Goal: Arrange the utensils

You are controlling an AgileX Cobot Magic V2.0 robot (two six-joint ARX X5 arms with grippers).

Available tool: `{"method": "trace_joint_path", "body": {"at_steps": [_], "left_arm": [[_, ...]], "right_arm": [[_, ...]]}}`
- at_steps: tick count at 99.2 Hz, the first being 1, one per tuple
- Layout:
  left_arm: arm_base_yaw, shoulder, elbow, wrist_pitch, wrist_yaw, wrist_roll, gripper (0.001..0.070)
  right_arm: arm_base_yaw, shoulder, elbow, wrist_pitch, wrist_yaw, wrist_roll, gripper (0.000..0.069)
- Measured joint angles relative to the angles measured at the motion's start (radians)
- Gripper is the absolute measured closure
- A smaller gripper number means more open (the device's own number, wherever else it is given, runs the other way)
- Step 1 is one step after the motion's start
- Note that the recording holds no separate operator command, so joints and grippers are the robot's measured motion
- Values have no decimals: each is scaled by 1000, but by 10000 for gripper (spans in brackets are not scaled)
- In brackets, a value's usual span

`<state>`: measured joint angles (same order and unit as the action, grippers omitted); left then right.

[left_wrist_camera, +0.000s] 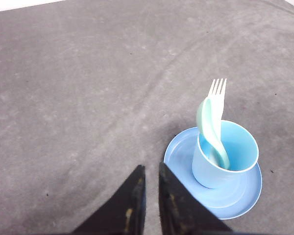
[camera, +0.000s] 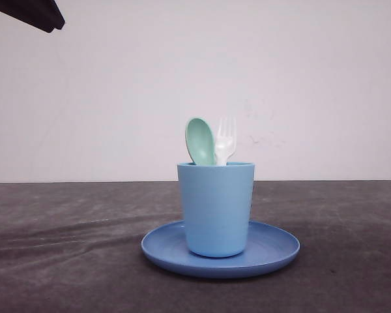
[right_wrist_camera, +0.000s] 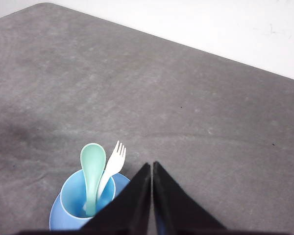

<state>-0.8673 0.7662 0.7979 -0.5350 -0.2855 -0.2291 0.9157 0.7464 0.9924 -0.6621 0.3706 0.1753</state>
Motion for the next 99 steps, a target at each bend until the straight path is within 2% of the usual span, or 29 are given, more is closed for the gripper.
{"method": "trace_joint_path", "body": {"at_steps": [16,26,34,61,70,78,99], "left_arm": [[5,-20,0,-19,-10,19,686],[44,-76,0,-20,-68,35,686],[106,-118,0,-20,-90,47,686],[412,-286,-83,-11,-90,104,686],[515,-342,-159,18,-69,109,686],[591,-399,-245,66,-29,114,686],[708,-575,-513,201,60,129,686]], "right_arm": [[0,0,0,0,0,0,686],[0,0,0,0,0,0,686],[0,0,0,0,0,0,686],[0,0,0,0,0,0,686],[0,0,0,0,0,0,686],[0,0,0,0,0,0,686],[0,0,0,0,0,0,686]]}}
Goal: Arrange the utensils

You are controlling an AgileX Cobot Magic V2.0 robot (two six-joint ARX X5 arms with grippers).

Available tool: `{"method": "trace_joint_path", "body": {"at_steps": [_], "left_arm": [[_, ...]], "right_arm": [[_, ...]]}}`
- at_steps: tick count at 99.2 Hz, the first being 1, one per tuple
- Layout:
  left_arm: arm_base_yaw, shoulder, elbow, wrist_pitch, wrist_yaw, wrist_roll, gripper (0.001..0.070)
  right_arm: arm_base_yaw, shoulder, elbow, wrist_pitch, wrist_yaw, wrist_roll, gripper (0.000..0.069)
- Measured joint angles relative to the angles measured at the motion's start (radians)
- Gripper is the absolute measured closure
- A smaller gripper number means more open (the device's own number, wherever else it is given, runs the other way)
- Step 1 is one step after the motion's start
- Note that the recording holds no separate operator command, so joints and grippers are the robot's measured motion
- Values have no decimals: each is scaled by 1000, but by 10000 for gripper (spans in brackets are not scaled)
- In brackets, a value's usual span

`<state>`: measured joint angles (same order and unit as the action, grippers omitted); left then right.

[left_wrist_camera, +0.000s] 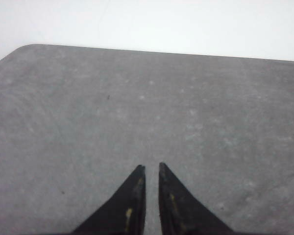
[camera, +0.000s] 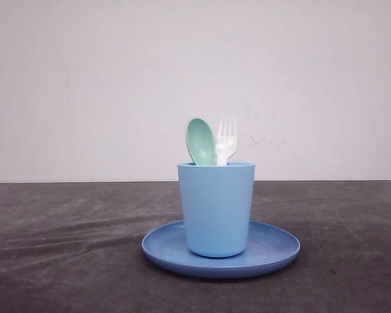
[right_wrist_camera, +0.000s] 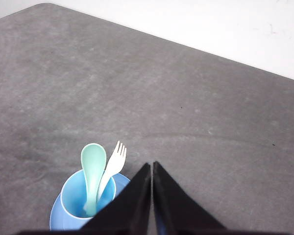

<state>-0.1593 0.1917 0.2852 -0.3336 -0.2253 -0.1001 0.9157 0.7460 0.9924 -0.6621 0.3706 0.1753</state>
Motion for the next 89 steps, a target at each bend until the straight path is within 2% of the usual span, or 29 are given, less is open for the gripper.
{"method": "trace_joint_path", "body": {"at_steps": [14,26,54,89], "left_arm": [[52,-93,-143,24,77,2,686],[84,-140,-205,25,127,3,686],[131,-186,-218,50,146,5,686],[138,-187,-218,52,146,11,686]], "right_arm": [[0,0,0,0,0,0,686],[0,0,0,0,0,0,686],[0,0,0,0,0,0,686],[0,0,0,0,0,0,686]]}}
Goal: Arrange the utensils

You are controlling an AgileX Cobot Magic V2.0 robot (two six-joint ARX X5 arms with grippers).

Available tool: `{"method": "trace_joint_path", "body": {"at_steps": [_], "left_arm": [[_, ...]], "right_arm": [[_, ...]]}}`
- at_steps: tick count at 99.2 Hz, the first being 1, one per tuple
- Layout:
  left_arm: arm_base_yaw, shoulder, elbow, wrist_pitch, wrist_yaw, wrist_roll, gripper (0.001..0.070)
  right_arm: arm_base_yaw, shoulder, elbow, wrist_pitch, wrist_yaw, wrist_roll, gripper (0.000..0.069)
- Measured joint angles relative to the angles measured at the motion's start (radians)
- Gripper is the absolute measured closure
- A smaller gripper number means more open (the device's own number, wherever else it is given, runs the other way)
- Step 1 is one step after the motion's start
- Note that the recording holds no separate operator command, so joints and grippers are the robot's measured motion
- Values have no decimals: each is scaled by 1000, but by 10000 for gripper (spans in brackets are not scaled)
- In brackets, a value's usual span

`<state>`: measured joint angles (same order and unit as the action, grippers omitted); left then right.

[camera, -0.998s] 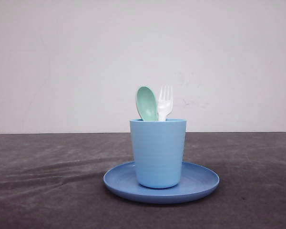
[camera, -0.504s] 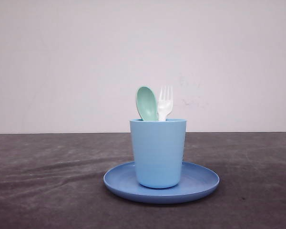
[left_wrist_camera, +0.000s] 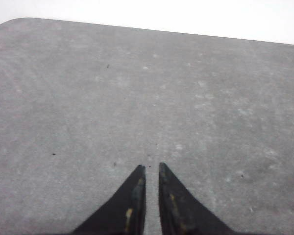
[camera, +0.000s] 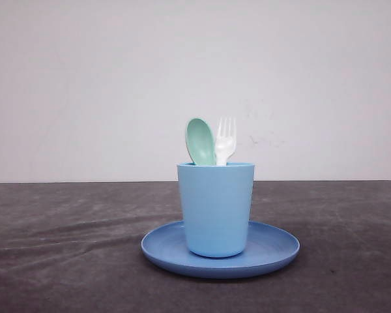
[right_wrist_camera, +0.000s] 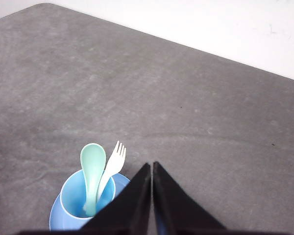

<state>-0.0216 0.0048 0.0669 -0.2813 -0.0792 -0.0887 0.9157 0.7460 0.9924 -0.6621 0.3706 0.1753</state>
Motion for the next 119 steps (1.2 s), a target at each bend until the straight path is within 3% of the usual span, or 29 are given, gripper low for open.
{"method": "trace_joint_path", "body": {"at_steps": [95,119], "left_arm": [[0,0,0,0,0,0,686],[0,0,0,0,0,0,686]], "right_arm": [[-2,-2,0,2,8,-15,686],[-165,-25,0,158,29,-90,686]]}}
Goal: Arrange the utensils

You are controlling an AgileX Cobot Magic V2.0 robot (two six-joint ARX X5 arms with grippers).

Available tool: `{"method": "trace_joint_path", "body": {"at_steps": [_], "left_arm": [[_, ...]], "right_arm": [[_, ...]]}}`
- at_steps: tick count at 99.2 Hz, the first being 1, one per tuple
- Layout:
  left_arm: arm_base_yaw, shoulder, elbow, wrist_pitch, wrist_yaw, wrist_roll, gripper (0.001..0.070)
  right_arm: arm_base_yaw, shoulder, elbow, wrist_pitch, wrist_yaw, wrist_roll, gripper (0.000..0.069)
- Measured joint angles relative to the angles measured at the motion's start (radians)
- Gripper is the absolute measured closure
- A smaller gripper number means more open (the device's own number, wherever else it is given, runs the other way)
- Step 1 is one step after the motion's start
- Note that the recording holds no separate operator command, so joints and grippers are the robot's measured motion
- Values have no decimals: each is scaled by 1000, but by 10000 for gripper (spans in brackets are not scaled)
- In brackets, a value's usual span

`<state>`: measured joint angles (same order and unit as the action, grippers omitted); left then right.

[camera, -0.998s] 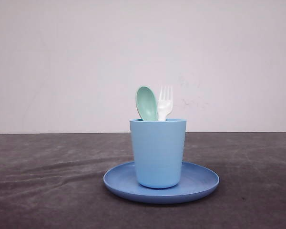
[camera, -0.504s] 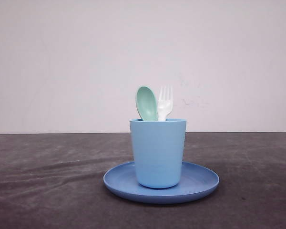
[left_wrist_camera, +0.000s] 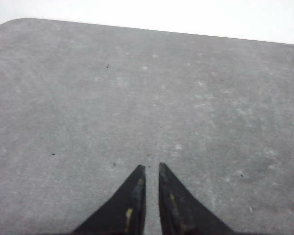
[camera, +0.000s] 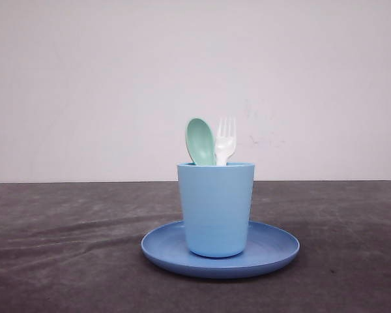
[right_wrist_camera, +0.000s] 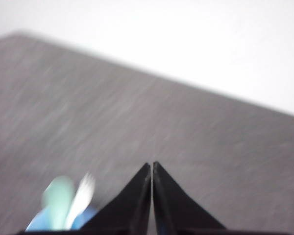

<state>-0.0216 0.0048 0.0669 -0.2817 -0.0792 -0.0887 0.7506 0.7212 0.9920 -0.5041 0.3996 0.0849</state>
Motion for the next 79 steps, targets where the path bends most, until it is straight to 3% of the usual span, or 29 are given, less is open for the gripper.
{"method": "trace_joint_path", "body": {"at_steps": [33,47,62,79], "left_arm": [[0,0,0,0,0,0,686],[0,0,0,0,0,0,686],[0,0,0,0,0,0,686],[0,0,0,0,0,0,686]], "right_arm": [[-443,-28,-69,68,-318,-87,686],[-567,-116,-209,164,-340,-88,686],[-630,-249,-414,312,-346,-85,686],[-689,-404,-654,383,-346,-60,686]]}}
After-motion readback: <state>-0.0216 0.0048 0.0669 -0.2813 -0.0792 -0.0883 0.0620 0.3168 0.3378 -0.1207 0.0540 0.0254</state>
